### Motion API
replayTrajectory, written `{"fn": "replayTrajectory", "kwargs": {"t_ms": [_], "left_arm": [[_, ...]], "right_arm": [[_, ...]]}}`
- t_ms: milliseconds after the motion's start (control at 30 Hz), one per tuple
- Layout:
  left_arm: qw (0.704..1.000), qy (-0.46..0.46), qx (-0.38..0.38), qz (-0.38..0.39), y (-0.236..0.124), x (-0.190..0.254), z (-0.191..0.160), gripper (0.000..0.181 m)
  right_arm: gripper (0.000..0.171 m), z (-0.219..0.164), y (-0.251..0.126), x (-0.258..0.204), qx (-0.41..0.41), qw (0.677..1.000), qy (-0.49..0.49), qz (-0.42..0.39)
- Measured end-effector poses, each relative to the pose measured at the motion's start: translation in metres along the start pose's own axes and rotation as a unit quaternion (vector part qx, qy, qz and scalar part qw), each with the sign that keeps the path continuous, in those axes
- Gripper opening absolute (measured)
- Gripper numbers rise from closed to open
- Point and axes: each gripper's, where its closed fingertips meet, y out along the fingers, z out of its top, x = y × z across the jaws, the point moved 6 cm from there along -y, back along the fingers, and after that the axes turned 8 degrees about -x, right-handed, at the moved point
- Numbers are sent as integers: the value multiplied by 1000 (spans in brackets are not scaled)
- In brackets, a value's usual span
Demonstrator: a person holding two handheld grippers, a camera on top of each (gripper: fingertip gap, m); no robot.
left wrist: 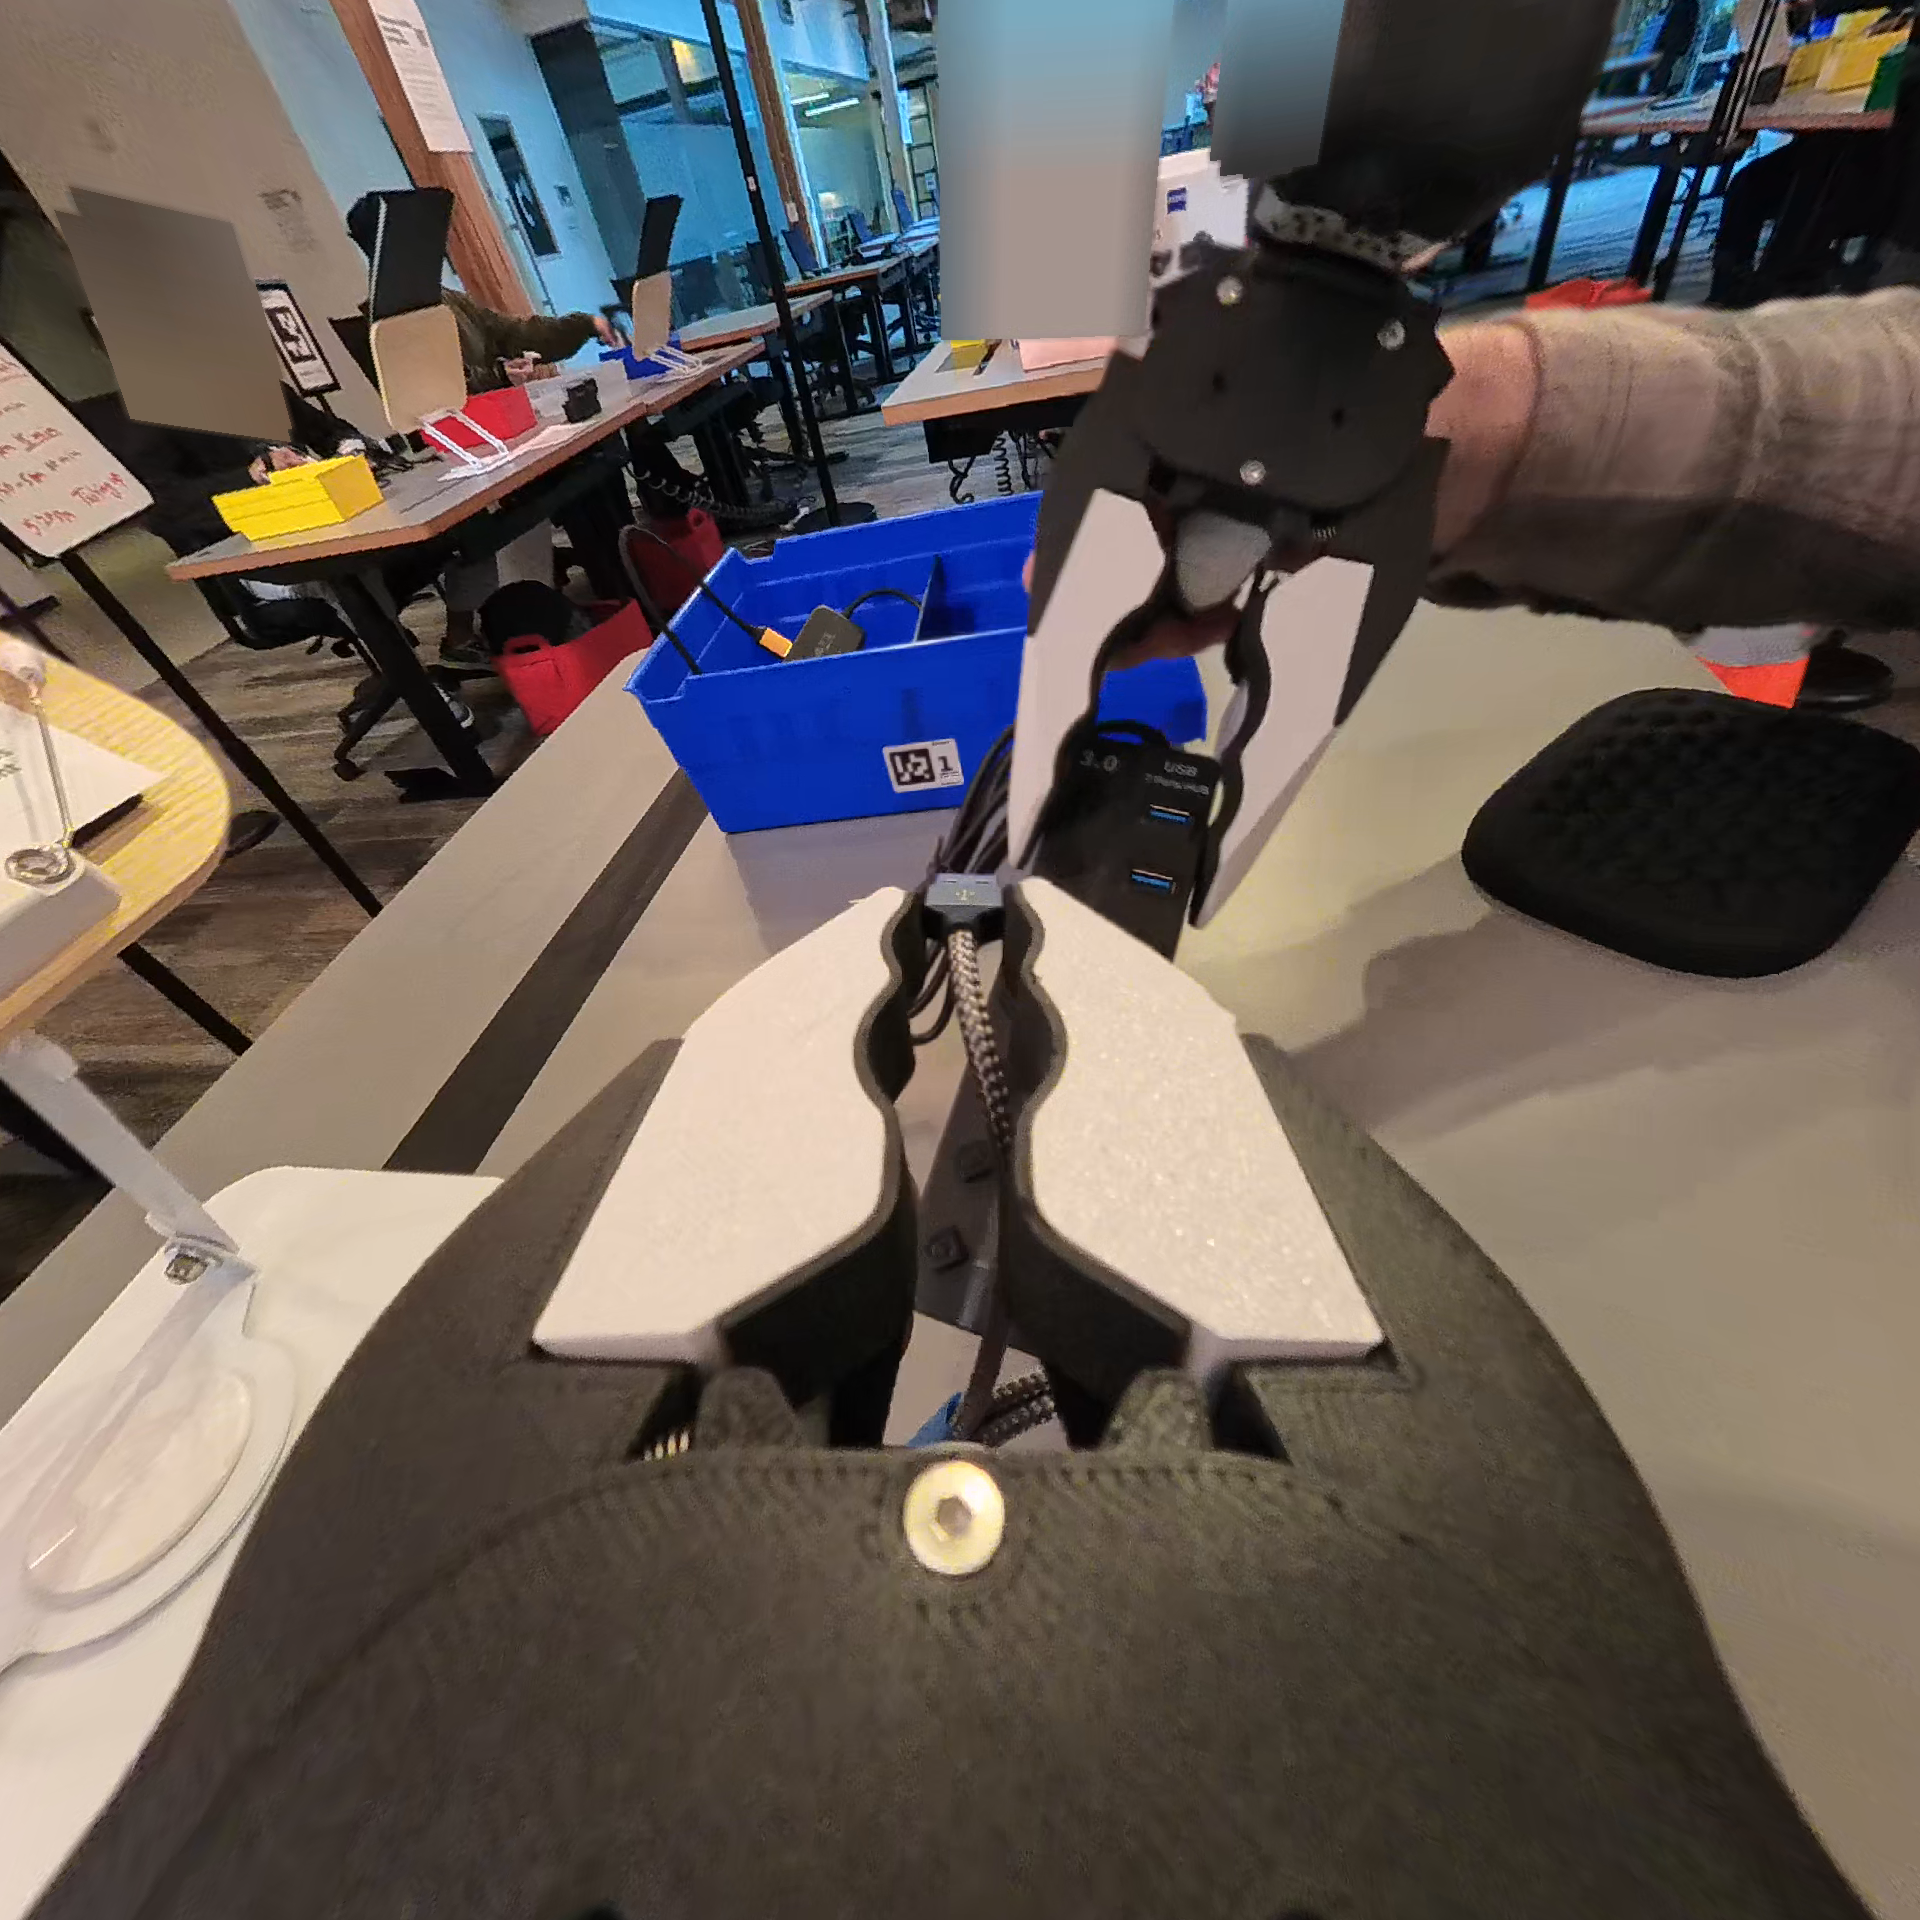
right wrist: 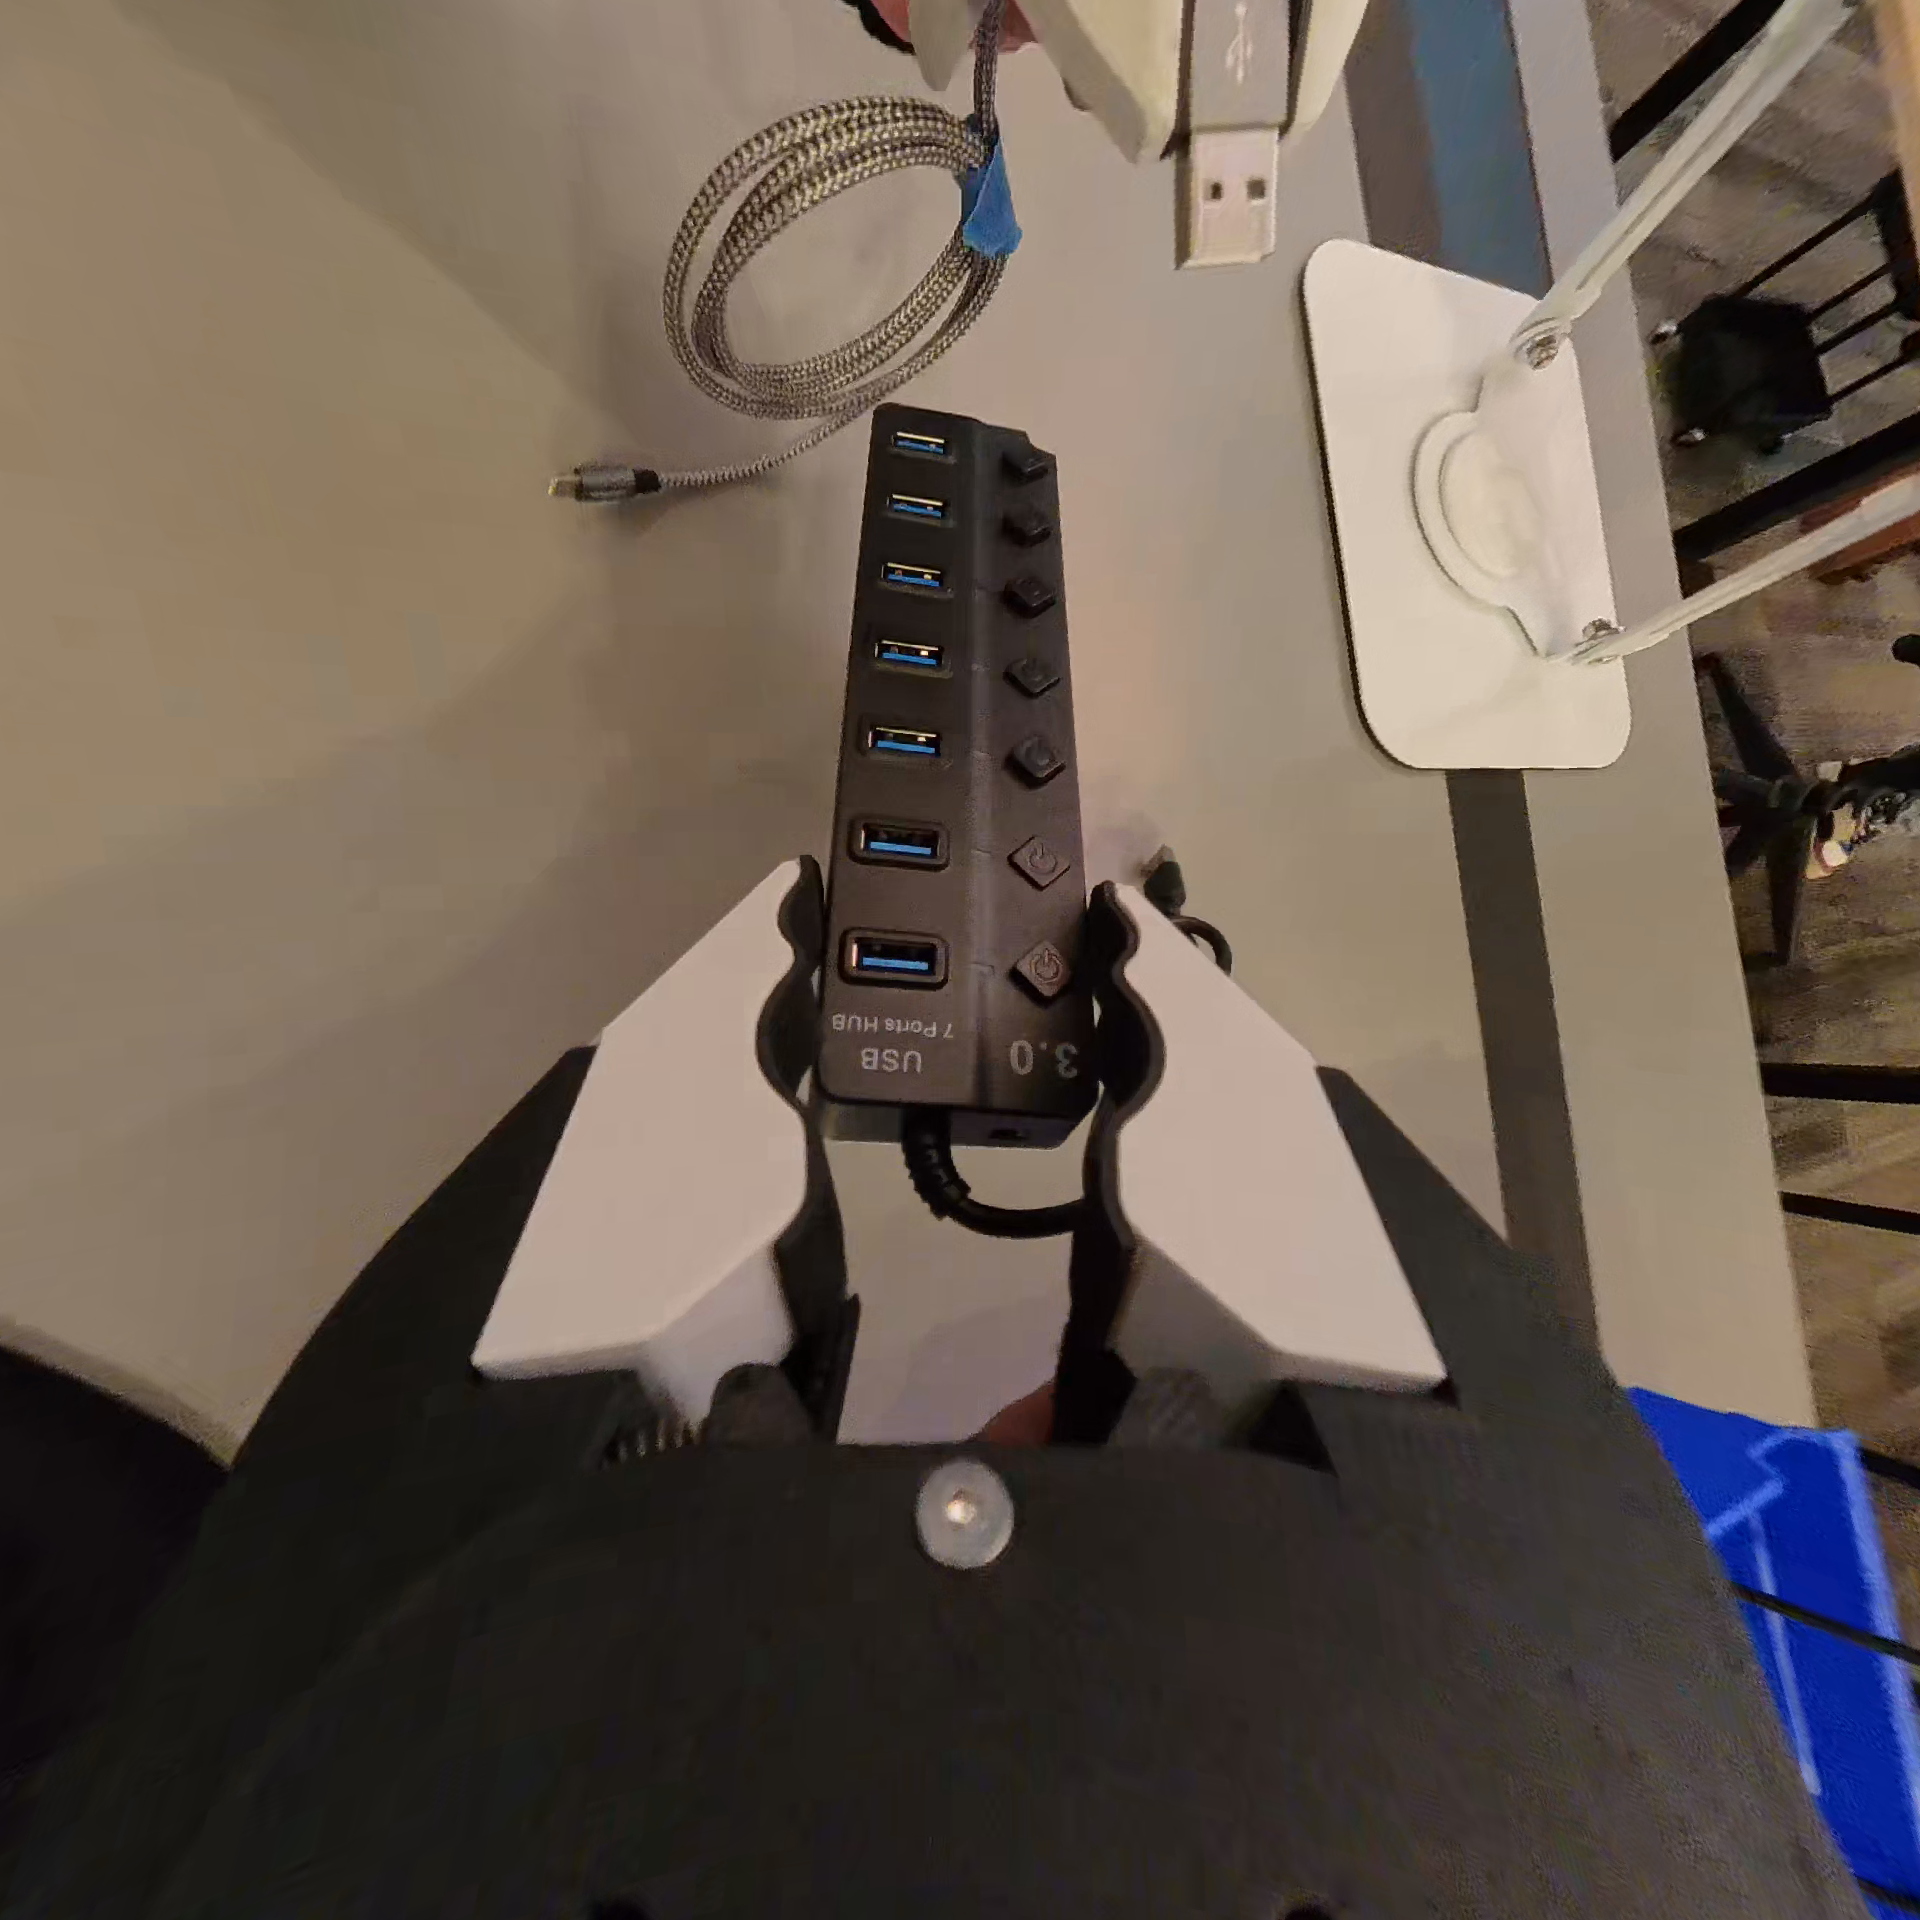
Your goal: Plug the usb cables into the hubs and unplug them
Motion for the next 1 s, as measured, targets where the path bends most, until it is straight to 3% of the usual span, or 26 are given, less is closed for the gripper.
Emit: {"fn": "replayTrajectory", "kwargs": {"t_ms": [533,833,1000], "left_arm": [[1000,-13,6,-4,8,12,8,14],[1000,-5,-2,-2,15,19,8,14],[1000,-1,-11,-10,19,22,4,14]], "right_arm": [[48,29,-31,29,-118,985,-107,60],[49,37,-28,26,-174,971,-128,106],[49,36,-23,25,-246,951,-145,116]]}}
